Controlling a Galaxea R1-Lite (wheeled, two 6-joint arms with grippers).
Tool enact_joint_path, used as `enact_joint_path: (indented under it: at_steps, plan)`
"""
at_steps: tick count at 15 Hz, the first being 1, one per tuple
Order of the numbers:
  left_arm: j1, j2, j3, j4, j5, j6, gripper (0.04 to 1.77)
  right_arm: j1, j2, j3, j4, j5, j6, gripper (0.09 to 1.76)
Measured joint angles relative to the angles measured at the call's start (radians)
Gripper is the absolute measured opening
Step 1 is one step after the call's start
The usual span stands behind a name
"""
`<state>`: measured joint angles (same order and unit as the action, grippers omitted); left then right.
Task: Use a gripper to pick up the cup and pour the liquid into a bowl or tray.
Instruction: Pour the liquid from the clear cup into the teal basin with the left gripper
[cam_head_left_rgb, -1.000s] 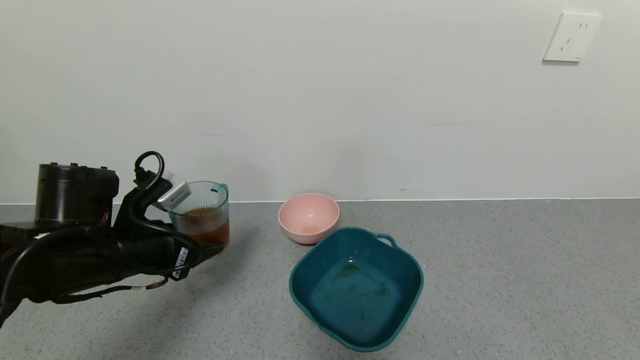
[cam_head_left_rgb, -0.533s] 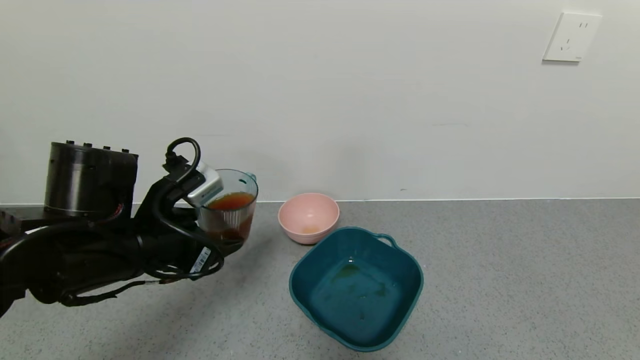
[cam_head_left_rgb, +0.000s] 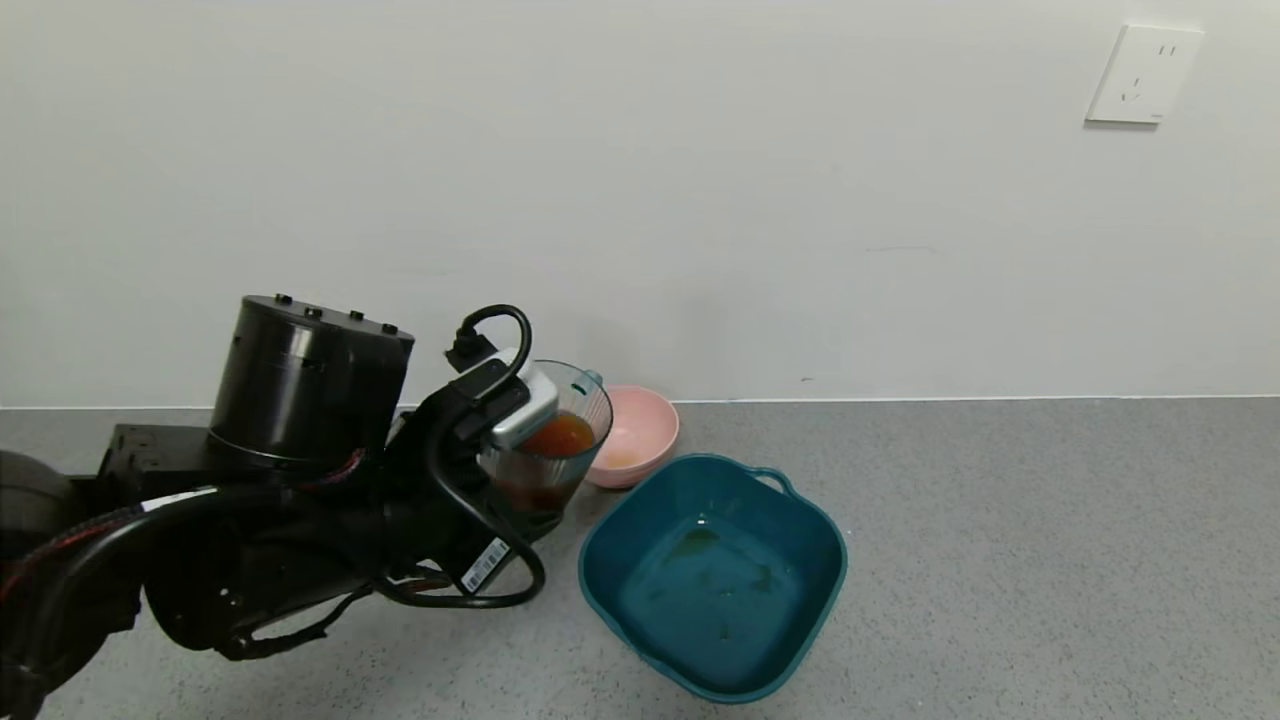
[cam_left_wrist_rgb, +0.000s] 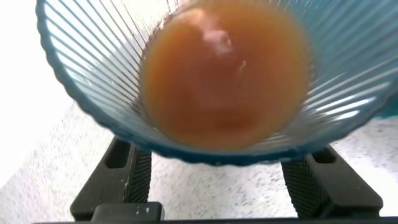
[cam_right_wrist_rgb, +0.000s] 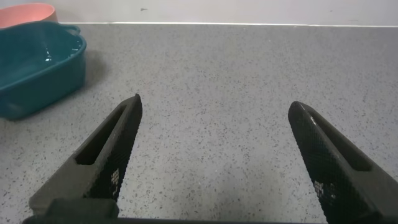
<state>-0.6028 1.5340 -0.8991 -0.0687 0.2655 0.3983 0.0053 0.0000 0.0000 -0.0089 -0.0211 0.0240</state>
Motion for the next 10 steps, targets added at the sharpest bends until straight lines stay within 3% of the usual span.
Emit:
enact_joint_path:
  at_steps: [6, 10]
  plan:
    - [-0.068, 0.094, -0.076, 0.071, 0.061, 0.033, 1.2, 0.0, 0.0, 0.0, 0.0, 0.0, 0.0, 1.71]
    - [-0.072, 0.153, -0.132, 0.134, 0.082, 0.128, 1.2, 0.0, 0.0, 0.0, 0.0, 0.0, 0.0, 1.71]
